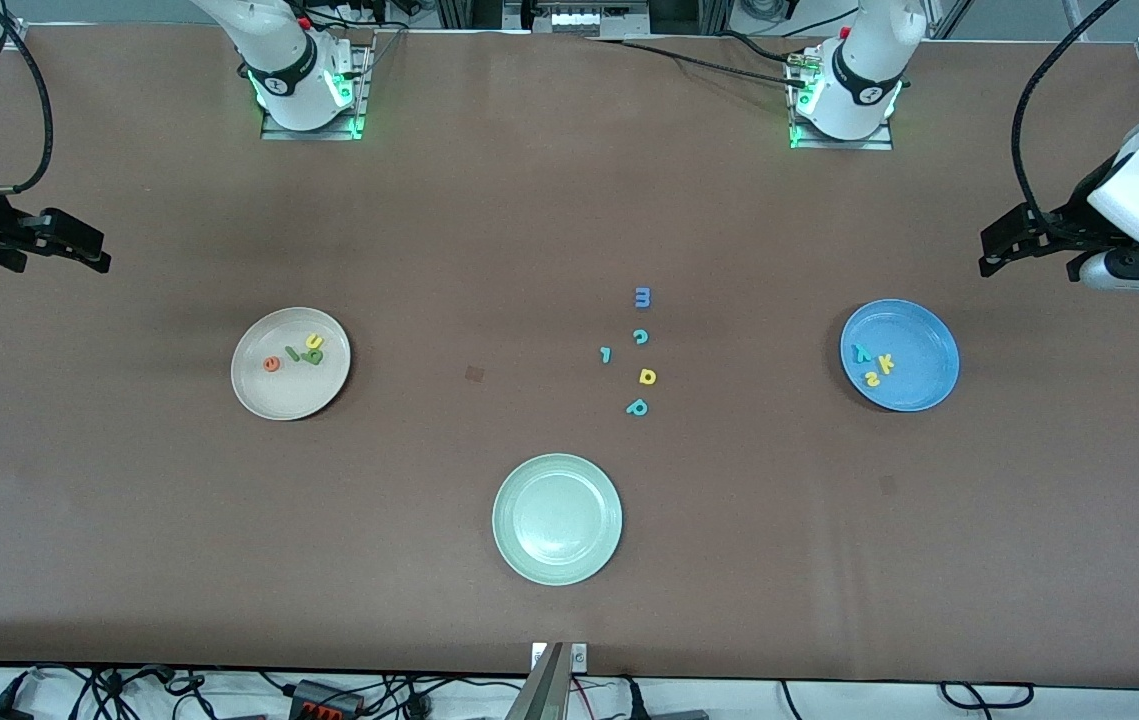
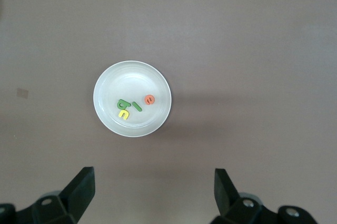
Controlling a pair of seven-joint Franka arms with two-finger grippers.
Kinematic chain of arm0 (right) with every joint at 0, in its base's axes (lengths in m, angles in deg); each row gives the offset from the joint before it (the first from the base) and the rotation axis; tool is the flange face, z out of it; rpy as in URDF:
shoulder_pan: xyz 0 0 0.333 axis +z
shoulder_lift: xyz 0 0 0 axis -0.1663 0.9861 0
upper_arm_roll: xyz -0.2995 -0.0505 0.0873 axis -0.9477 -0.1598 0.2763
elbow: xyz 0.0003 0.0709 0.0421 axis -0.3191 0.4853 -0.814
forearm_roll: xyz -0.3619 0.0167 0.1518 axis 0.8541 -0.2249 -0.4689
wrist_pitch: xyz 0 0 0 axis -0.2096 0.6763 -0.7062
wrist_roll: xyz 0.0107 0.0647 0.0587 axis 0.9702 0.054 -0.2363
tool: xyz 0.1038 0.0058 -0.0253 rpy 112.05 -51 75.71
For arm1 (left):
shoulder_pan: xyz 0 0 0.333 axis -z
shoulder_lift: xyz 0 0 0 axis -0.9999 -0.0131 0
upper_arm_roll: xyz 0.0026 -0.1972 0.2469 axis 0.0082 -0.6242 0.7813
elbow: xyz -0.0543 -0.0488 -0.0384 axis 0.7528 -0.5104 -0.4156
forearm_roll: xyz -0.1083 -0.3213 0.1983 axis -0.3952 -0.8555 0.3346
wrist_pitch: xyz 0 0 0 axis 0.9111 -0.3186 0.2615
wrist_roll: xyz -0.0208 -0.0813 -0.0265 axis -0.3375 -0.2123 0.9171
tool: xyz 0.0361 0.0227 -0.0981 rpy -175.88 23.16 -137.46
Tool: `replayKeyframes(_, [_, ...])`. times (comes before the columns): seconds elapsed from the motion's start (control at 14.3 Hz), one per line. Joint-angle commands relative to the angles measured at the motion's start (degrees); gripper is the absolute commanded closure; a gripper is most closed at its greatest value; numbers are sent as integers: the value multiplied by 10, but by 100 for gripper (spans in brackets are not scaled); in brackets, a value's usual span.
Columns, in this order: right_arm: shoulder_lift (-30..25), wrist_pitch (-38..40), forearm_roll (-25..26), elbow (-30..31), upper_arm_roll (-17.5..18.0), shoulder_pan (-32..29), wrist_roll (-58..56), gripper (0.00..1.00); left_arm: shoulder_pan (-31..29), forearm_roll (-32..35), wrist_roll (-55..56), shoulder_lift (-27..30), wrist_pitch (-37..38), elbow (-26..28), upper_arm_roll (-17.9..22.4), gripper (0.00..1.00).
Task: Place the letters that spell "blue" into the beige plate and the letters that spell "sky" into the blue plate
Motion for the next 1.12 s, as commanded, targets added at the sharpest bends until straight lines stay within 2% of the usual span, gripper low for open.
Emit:
replayKeyframes(0.0, [-14,-7,6,13,8,-10,-2,0,9,-3,6,-1,14,-14,0,0])
replayKeyframes(0.42, [-14,-5,7,12,1,-20,-3,0,10,-3,6,0,23,-15,-19,0])
replayKeyframes(1.05, [-18,-2,9,12,1,-20,-3,0,9,-3,6,-1,23,-18,-19,0])
